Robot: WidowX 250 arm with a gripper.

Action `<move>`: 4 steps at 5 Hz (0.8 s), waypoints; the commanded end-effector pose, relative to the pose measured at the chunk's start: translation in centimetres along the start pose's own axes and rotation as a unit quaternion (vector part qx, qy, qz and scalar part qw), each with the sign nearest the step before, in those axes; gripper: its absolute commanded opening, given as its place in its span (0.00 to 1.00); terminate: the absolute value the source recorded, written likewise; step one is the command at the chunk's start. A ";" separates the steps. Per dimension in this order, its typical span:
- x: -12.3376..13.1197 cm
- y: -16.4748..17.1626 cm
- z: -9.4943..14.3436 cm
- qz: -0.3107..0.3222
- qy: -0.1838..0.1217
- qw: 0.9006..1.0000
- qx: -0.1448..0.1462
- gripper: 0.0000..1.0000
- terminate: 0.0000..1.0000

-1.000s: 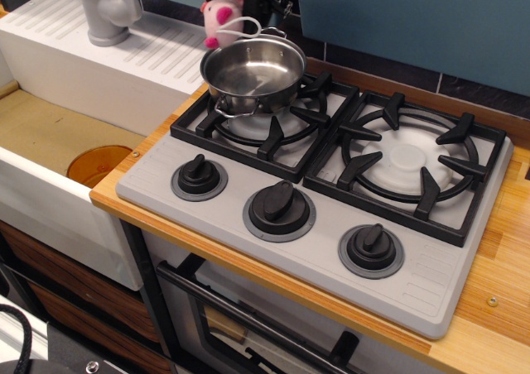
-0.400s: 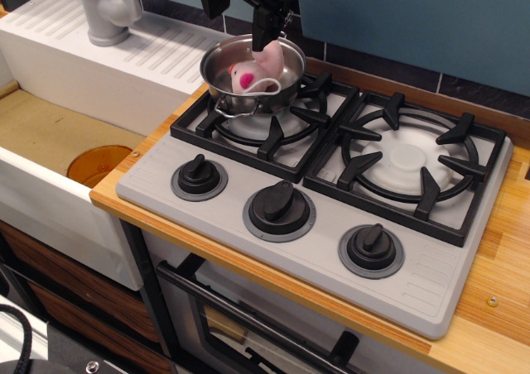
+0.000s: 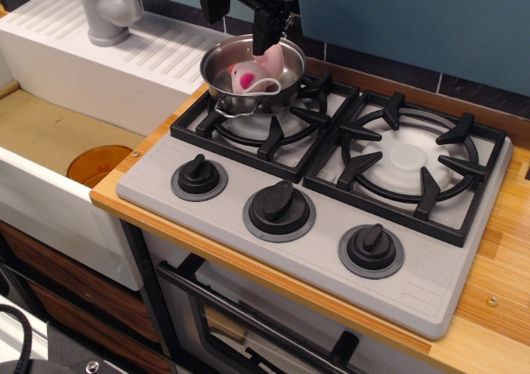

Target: Put pan on stove and put stuffedpig in pan

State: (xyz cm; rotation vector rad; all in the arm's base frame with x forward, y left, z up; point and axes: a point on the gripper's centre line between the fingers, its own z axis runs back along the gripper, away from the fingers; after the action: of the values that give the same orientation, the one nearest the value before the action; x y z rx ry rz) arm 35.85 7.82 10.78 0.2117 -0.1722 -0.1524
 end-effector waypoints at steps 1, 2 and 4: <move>1.8 -0.3 2.5 0.004 -0.020 1.000 0.007 1.00 0.00; 2.2 -0.9 2.9 0.006 -0.015 1.000 -0.009 1.00 0.00; 2.5 -2.1 3.3 0.001 -0.013 0.999 -0.031 1.00 0.00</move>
State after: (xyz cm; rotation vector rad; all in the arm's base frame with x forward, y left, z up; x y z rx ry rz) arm 36.22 4.93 12.08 0.1343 -0.1307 -0.1564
